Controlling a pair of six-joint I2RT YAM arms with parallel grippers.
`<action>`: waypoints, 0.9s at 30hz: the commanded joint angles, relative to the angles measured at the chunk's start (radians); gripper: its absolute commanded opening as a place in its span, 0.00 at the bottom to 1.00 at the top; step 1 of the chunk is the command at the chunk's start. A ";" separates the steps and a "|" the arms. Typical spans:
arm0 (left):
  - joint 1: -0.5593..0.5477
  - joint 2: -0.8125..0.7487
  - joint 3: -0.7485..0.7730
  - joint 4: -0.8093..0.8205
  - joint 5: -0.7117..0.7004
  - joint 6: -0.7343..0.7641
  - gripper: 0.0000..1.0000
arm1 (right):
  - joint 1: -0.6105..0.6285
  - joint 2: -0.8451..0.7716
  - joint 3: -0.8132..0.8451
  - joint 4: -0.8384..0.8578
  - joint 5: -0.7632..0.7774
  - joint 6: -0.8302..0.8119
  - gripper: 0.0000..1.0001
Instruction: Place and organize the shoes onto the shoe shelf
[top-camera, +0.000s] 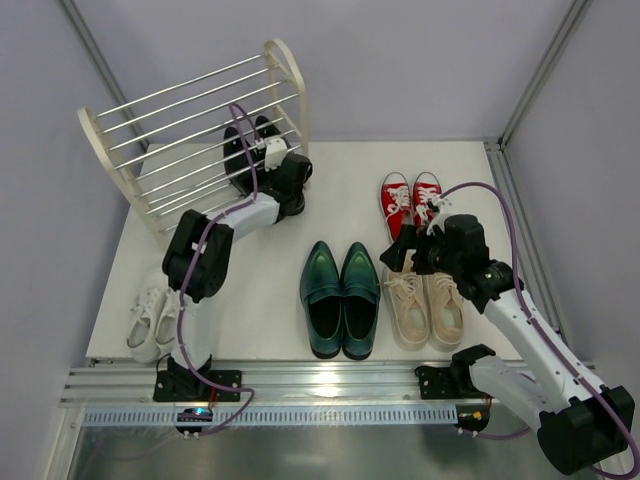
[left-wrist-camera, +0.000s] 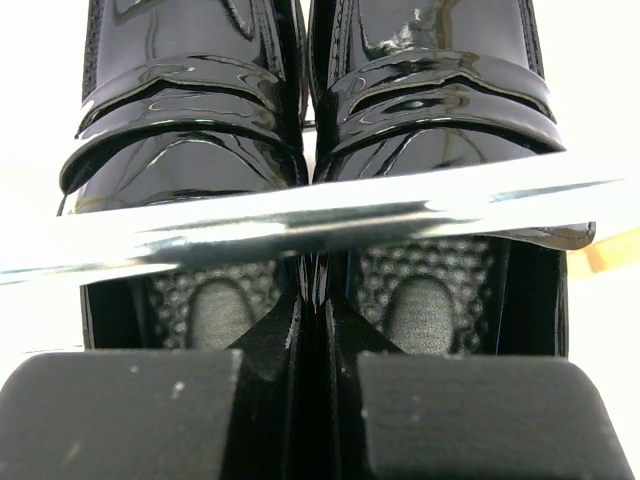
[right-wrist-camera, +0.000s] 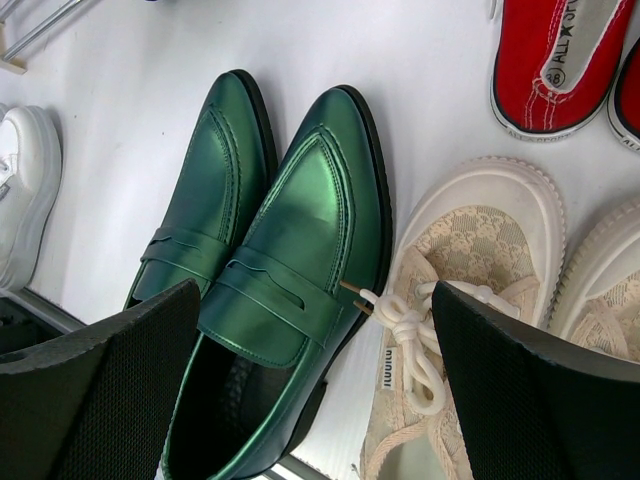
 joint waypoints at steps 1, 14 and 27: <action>0.006 -0.028 0.103 0.155 -0.165 0.011 0.00 | 0.007 -0.013 -0.002 0.023 0.009 -0.003 0.97; 0.030 -0.032 0.060 0.231 -0.202 0.008 0.00 | 0.007 -0.012 -0.004 0.024 0.008 -0.004 0.97; 0.065 0.020 0.108 0.181 -0.092 -0.029 0.47 | 0.005 -0.004 -0.005 0.030 -0.003 -0.004 0.97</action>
